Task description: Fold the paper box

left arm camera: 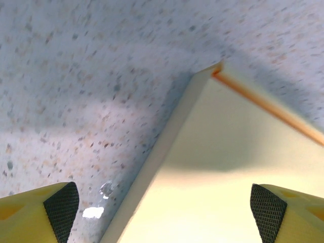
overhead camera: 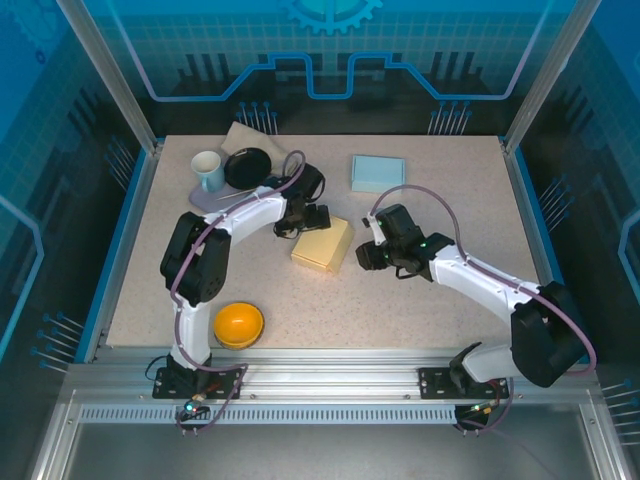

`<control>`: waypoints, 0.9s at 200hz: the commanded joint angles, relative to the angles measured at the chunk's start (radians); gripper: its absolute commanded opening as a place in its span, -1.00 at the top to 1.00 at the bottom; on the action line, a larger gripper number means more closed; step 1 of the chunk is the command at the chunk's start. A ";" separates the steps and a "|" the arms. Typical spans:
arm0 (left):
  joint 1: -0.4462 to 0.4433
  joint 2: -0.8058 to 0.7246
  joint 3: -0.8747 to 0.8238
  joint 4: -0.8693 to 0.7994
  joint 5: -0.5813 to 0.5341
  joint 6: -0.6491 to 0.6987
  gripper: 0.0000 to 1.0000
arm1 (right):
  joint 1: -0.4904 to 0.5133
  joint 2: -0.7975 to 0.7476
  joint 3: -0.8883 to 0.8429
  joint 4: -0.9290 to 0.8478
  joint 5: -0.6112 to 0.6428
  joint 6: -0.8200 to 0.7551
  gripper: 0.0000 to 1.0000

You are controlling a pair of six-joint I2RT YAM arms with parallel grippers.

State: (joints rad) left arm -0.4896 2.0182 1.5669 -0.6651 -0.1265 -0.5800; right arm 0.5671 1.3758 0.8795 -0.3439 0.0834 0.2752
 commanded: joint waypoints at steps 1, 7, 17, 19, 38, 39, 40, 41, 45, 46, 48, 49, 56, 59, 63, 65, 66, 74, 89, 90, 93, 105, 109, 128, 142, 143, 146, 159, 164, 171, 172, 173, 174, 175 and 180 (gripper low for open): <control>0.005 0.015 0.067 0.022 -0.009 0.084 -0.83 | -0.029 0.006 0.034 -0.024 0.019 -0.007 0.05; 0.005 0.008 0.082 0.008 -0.031 0.078 -0.83 | -0.036 0.005 0.036 -0.026 0.017 -0.008 0.05; 0.006 -0.014 0.087 -0.022 -0.071 0.059 -0.83 | -0.047 0.005 0.039 -0.026 0.015 -0.013 0.05; 0.005 -0.021 0.088 -0.028 -0.082 0.054 -0.83 | -0.049 0.006 0.040 -0.026 0.014 -0.014 0.05; 0.007 -0.096 0.052 -0.076 -0.136 0.003 -0.82 | -0.065 0.012 0.053 -0.027 0.012 -0.026 0.05; 0.007 -0.102 0.049 -0.077 -0.137 0.000 -0.82 | -0.064 0.013 0.053 -0.027 0.011 -0.027 0.05; 0.007 -0.106 0.045 -0.079 -0.138 -0.001 -0.82 | -0.065 0.014 0.054 -0.027 0.011 -0.029 0.05; 0.006 -0.111 0.040 -0.080 -0.139 -0.005 -0.82 | -0.065 0.015 0.054 -0.027 0.012 -0.029 0.05; 0.006 -0.130 0.022 -0.084 -0.141 -0.019 -0.81 | -0.066 0.017 0.059 -0.027 0.012 -0.032 0.05; 0.006 -0.136 0.018 -0.084 -0.140 -0.023 -0.81 | -0.066 0.018 0.060 -0.027 0.012 -0.033 0.05; 0.006 -0.147 0.008 -0.085 -0.140 -0.029 -0.81 | -0.065 0.020 0.062 -0.027 0.011 -0.036 0.05; 0.006 -0.152 0.003 -0.085 -0.139 -0.030 -0.81 | -0.065 0.021 0.062 -0.027 0.011 -0.037 0.05; 0.007 -0.189 -0.034 -0.082 -0.129 -0.049 -0.81 | -0.065 0.024 0.066 -0.024 0.006 -0.048 0.05; 0.007 -0.202 -0.055 -0.076 -0.122 -0.053 -0.81 | -0.065 0.026 0.067 -0.022 0.001 -0.052 0.05; 0.006 -0.221 -0.076 -0.069 -0.111 -0.059 -0.81 | -0.064 0.027 0.066 -0.017 -0.003 -0.058 0.05; 0.006 -0.229 -0.088 -0.065 -0.106 -0.062 -0.81 | -0.063 0.028 0.065 -0.013 -0.006 -0.060 0.05; 0.006 -0.232 -0.094 -0.063 -0.103 -0.063 -0.81 | -0.062 0.028 0.064 -0.012 -0.007 -0.062 0.05; 0.008 -0.255 -0.133 -0.051 -0.086 -0.070 -0.81 | -0.054 0.030 0.056 0.001 -0.019 -0.071 0.05; 0.024 -0.260 -0.171 -0.041 -0.021 -0.089 -0.81 | -0.020 0.032 0.035 0.027 -0.050 -0.095 0.06; 0.025 -0.259 -0.172 -0.042 -0.017 -0.091 -0.81 | -0.016 0.033 0.034 0.028 -0.050 -0.097 0.06; 0.029 -0.255 -0.175 -0.043 -0.003 -0.097 -0.82 | -0.005 0.034 0.029 0.032 -0.050 -0.100 0.06; 0.046 -0.231 -0.183 -0.036 0.040 -0.113 -0.81 | 0.043 0.044 0.009 0.044 -0.056 -0.105 0.06; 0.047 -0.225 -0.185 -0.032 0.049 -0.118 -0.81 | 0.058 0.049 0.006 0.046 -0.063 -0.101 0.06; 0.051 -0.190 -0.176 -0.005 0.078 -0.130 -0.81 | 0.121 0.081 -0.044 0.082 -0.112 -0.044 0.05; 0.051 -0.155 -0.153 0.008 0.099 -0.140 -0.81 | 0.153 0.115 -0.061 0.114 -0.135 0.011 0.03; 0.051 -0.153 -0.151 0.008 0.099 -0.141 -0.81 | 0.156 0.117 -0.062 0.115 -0.138 0.016 0.03; 0.051 -0.145 -0.144 0.009 0.101 -0.142 -0.81 | 0.159 0.124 -0.067 0.127 -0.145 0.028 0.03; 0.051 -0.111 -0.112 0.005 0.107 -0.144 -0.82 | 0.165 0.154 -0.082 0.177 -0.179 0.085 0.02; 0.051 -0.099 -0.103 0.003 0.107 -0.144 -0.81 | 0.165 0.167 -0.082 0.191 -0.188 0.102 0.01; 0.051 -0.083 -0.093 0.002 0.106 -0.144 -0.81 | 0.163 0.188 -0.078 0.201 -0.197 0.117 0.00; 0.051 -0.081 -0.091 0.001 0.105 -0.144 -0.81 | 0.162 0.190 -0.079 0.203 -0.198 0.119 0.00; 0.051 -0.080 -0.090 0.000 0.104 -0.144 -0.81 | 0.163 0.194 -0.079 0.204 -0.200 0.122 0.00; 0.051 -0.079 -0.089 0.000 0.104 -0.144 -0.81 | 0.161 0.195 -0.077 0.205 -0.202 0.125 0.00; 0.051 -0.077 -0.088 -0.001 0.103 -0.144 -0.81 | 0.161 0.197 -0.076 0.207 -0.204 0.127 0.00; 0.051 -0.064 -0.083 -0.003 0.102 -0.144 -0.81 | 0.156 0.213 -0.072 0.217 -0.218 0.138 -0.01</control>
State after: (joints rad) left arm -0.4404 1.9110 1.4269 -0.6701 -0.0578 -0.7055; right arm 0.7300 1.5410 0.8074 -0.2169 -0.0582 0.3122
